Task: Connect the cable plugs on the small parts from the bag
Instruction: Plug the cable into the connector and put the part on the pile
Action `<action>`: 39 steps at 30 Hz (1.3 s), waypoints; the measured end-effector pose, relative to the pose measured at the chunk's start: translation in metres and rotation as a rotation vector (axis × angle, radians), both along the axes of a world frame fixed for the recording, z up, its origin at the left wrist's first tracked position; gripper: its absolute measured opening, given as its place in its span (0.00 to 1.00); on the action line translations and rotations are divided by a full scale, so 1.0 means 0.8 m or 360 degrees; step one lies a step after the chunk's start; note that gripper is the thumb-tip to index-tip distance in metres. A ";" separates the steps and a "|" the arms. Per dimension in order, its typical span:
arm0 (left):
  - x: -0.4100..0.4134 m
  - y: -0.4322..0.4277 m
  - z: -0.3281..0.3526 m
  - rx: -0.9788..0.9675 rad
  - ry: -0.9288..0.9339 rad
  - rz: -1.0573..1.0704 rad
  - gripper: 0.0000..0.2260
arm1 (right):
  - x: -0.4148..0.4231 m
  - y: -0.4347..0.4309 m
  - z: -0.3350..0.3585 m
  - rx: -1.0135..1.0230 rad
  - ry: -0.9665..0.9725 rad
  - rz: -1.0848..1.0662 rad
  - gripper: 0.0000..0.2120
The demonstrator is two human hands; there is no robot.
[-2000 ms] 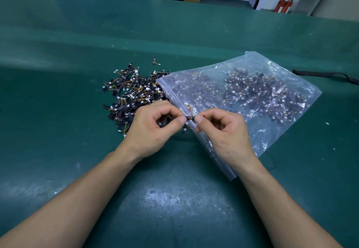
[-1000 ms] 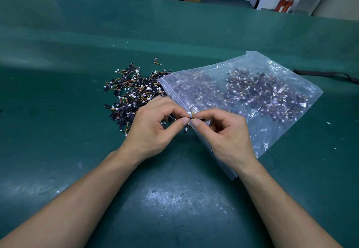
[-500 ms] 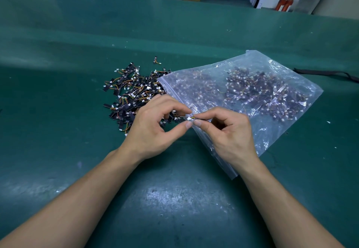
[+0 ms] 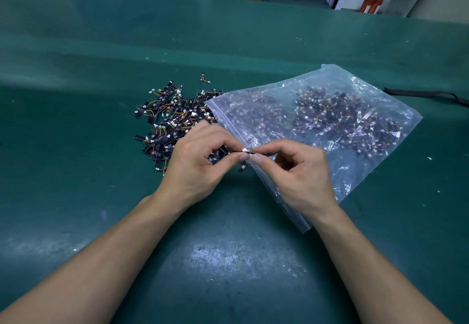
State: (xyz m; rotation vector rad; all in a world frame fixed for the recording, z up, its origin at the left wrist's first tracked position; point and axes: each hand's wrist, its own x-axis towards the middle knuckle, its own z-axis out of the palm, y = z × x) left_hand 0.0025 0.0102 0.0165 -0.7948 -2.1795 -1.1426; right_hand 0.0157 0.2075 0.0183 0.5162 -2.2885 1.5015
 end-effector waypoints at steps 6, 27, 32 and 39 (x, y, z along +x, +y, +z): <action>0.003 -0.001 -0.001 -0.0012 -0.0121 -0.0028 0.06 | -0.001 0.002 0.003 0.0031 0.0067 -0.0022 0.10; 0.003 -0.001 0.000 0.0006 -0.0142 -0.0009 0.02 | 0.006 -0.002 0.009 0.0037 -0.0106 -0.0025 0.03; 0.003 0.000 0.001 0.0011 -0.0103 0.0031 0.03 | 0.010 -0.003 0.011 -0.0022 -0.0123 -0.0015 0.04; 0.004 -0.001 0.000 0.0027 -0.0170 -0.0016 0.02 | 0.007 -0.002 0.008 0.0005 -0.0110 -0.0032 0.05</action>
